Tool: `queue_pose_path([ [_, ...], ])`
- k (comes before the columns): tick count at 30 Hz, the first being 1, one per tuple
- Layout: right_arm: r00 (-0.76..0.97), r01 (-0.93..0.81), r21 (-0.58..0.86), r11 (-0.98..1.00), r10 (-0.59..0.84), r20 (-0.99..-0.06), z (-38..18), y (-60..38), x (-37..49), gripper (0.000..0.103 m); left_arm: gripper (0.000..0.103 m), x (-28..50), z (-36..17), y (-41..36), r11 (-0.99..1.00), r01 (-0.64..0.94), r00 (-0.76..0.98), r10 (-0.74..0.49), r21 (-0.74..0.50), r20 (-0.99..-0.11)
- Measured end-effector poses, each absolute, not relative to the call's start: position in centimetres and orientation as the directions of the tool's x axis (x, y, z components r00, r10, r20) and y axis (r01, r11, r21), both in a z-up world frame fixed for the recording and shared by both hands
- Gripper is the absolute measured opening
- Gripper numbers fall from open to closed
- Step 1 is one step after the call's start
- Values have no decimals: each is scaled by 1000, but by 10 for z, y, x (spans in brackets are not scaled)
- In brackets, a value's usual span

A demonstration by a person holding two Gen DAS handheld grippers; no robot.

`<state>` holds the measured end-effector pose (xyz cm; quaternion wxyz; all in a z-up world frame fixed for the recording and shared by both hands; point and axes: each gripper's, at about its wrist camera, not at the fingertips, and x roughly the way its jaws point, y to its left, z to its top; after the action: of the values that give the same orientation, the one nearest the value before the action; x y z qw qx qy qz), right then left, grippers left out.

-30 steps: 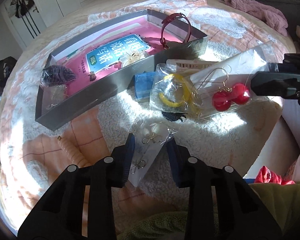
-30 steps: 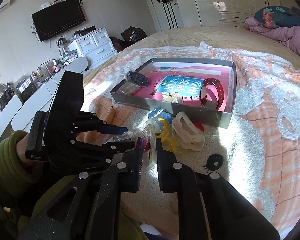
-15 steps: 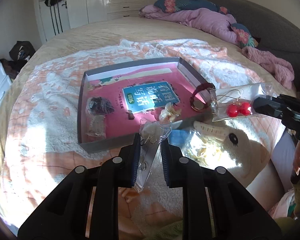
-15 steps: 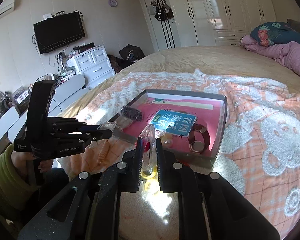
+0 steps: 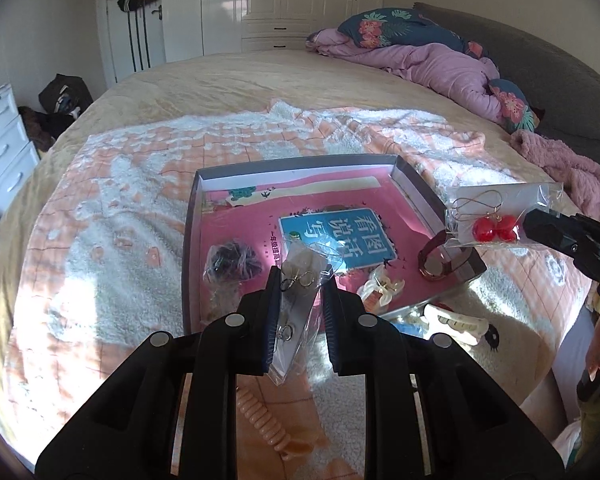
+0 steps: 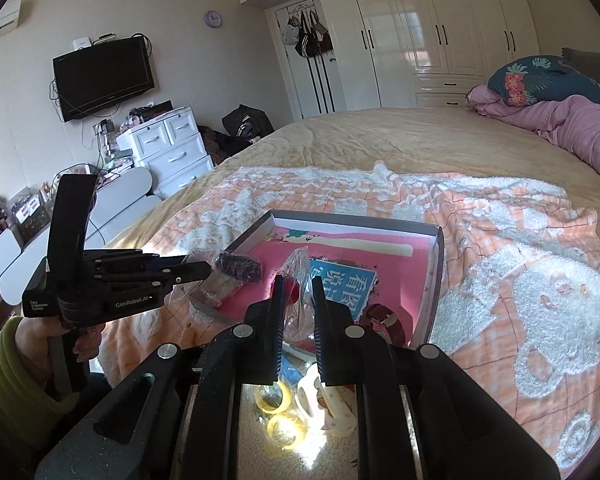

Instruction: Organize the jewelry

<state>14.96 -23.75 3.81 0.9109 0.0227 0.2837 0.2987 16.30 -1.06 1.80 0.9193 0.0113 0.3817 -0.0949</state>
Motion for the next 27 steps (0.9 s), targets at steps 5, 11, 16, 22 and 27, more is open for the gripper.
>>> queue_pose_path([
  [5,678,-511,187,839,527,-512,35,-233,163,12,12,182,10,-11,981,181,680,-178,-73,-711],
  [11,712,-451,184,873,476,-515,33,-245,186,12,13,194,-9,-14,980,189,666,-177,-65,-725],
  [16,724,-391,189,901,428,-542,21,-258,208,12,13,199,-17,-15,977,207,662,-175,-47,-728],
  [22,701,-333,230,914,404,-587,-3,-270,231,12,13,205,-25,-18,975,218,650,-175,-39,-739],
  [27,671,-301,279,912,410,-617,-23,-275,246,12,14,207,-31,-20,973,228,638,-173,-31,-750],
])
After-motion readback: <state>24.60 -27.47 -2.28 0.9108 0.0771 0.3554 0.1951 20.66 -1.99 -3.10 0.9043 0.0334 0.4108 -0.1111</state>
